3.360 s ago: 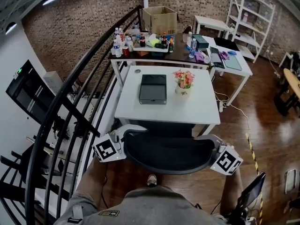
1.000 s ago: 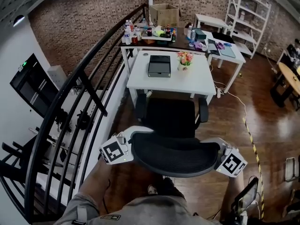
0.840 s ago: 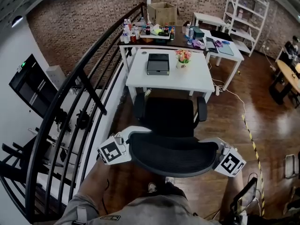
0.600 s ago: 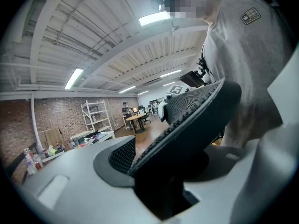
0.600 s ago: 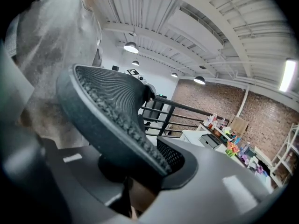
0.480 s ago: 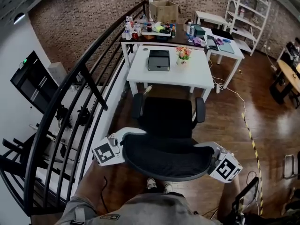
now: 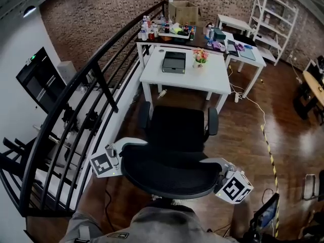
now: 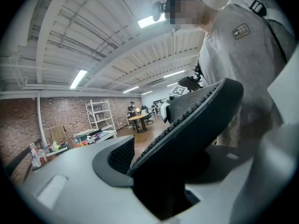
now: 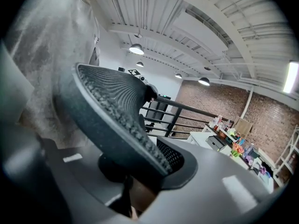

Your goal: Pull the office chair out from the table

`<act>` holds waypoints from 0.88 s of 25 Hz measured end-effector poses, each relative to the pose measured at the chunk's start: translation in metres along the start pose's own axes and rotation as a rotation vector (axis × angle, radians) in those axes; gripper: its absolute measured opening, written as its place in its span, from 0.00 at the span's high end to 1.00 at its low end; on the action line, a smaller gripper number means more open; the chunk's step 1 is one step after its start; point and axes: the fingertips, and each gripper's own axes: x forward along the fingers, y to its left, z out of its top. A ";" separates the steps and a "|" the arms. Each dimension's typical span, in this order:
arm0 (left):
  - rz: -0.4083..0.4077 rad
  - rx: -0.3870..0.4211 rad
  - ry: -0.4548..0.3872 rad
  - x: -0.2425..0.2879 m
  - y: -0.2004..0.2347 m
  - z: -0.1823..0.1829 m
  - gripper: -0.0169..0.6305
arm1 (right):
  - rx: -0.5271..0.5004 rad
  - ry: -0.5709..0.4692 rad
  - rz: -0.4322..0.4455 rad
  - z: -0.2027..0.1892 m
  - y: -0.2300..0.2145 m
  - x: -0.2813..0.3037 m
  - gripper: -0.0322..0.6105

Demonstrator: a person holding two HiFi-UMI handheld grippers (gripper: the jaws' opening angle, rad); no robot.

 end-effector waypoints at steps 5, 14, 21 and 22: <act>0.004 0.019 0.018 -0.012 -0.017 0.000 0.63 | -0.004 0.005 0.008 0.005 0.017 0.000 0.78; -0.012 0.047 -0.009 -0.036 -0.052 0.011 0.64 | 0.002 0.007 0.004 0.021 0.057 -0.006 0.77; -0.043 0.071 -0.028 -0.058 -0.074 0.015 0.65 | 0.032 0.021 0.005 0.033 0.088 -0.004 0.77; -0.044 0.075 -0.033 -0.061 -0.077 0.015 0.65 | 0.036 0.021 0.006 0.035 0.092 -0.003 0.77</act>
